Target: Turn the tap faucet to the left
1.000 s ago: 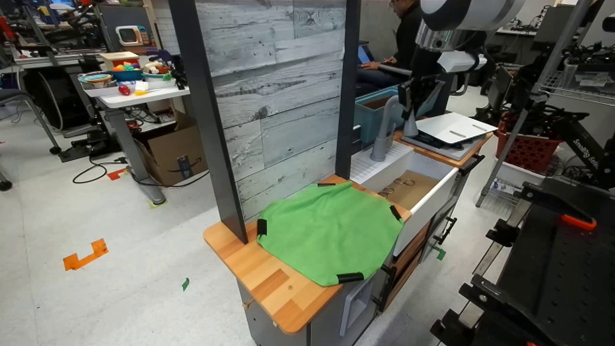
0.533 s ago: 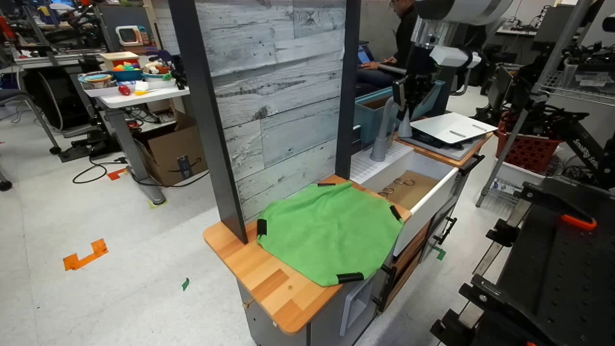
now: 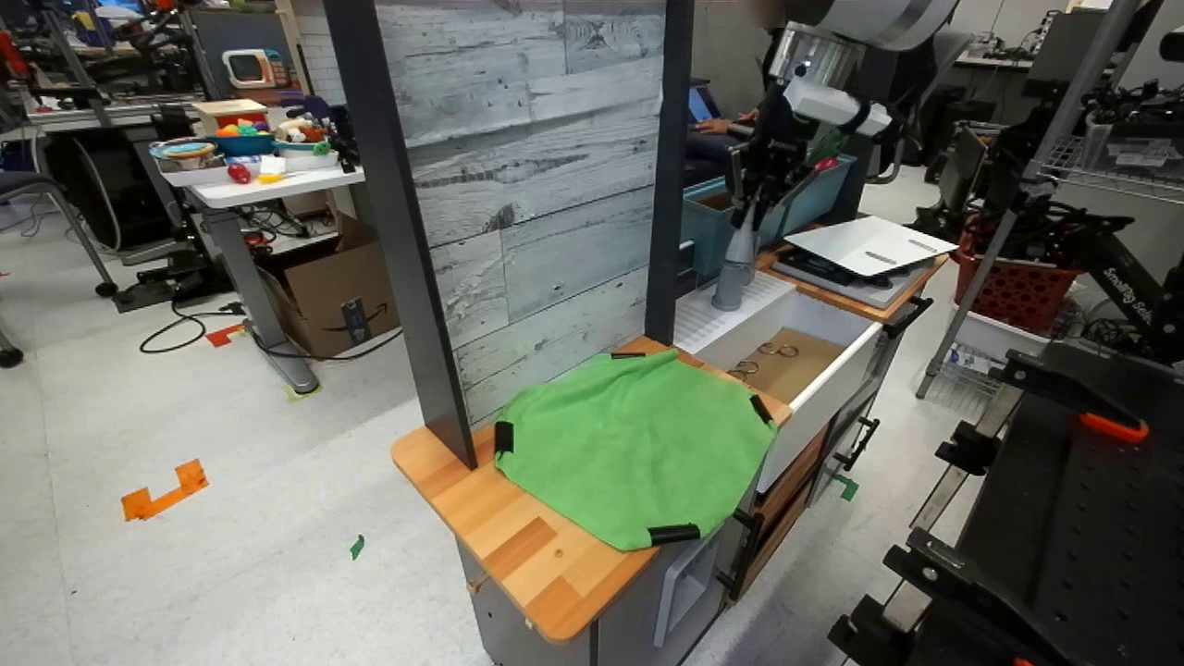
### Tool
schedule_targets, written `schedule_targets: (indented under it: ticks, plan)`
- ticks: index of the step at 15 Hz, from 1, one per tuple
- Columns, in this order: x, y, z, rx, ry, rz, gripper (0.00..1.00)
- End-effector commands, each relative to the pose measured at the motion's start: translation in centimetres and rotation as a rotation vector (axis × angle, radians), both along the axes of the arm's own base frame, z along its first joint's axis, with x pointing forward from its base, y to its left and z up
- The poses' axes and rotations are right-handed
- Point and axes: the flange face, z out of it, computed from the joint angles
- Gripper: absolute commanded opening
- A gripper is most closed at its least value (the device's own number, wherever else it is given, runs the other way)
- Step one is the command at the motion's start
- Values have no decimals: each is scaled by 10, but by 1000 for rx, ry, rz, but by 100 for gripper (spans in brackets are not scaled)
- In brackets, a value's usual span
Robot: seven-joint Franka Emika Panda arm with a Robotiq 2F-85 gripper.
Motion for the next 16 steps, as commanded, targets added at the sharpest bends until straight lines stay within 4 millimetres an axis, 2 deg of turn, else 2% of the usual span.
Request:
schedule_targets:
  ticks: [1,6,7,8,9,15,16]
  plan:
    - [18,31,3,78,-58,-78,6]
    - [19,33,2,42,-102,-107,6]
    - [19,34,3,34,-109,-104,50]
    - [19,35,3,21,-120,-99,51]
    - [19,38,4,14,-134,-93,56]
    - [12,50,4,-3,-157,-47,99]
    - [9,52,4,-9,-156,-36,100]
